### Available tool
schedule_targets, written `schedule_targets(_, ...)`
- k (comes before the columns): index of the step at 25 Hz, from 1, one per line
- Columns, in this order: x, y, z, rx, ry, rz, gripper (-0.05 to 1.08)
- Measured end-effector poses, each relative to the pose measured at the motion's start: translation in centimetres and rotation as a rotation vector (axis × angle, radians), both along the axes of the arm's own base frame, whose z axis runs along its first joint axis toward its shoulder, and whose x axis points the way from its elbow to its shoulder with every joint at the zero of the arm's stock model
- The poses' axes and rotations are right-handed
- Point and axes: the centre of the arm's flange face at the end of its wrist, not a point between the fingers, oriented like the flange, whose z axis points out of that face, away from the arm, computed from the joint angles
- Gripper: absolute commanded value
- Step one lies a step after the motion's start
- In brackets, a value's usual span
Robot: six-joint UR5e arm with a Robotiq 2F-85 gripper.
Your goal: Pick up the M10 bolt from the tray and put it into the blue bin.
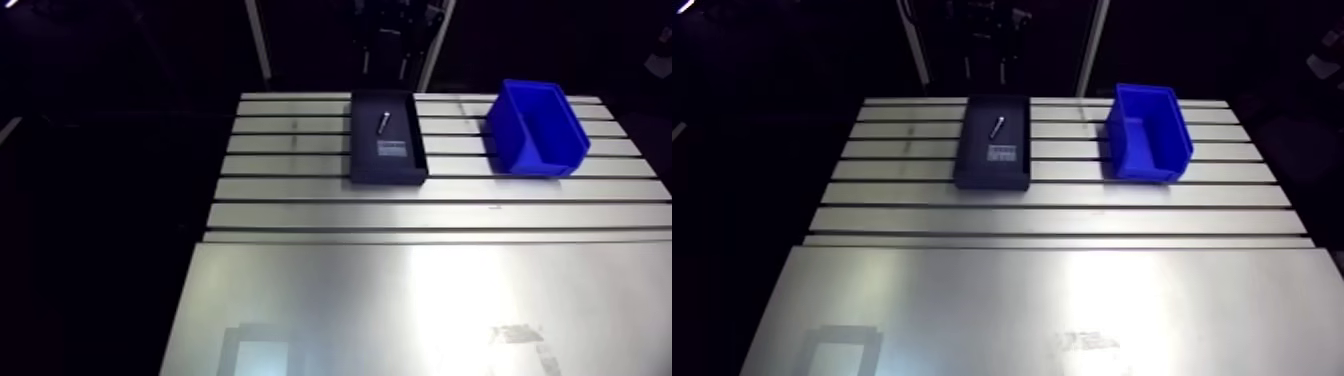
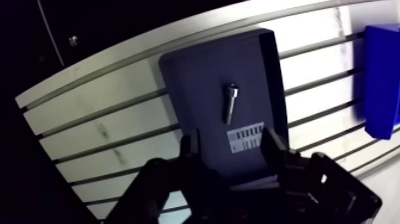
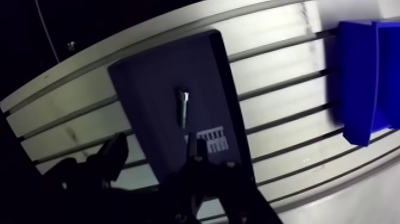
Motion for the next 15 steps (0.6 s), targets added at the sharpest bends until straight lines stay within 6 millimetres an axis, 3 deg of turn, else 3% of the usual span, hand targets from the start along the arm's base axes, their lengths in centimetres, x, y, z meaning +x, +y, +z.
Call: schedule_targets(15,-0.1,0.1,-3.1,0.005,-0.029,-0.005,0.4)
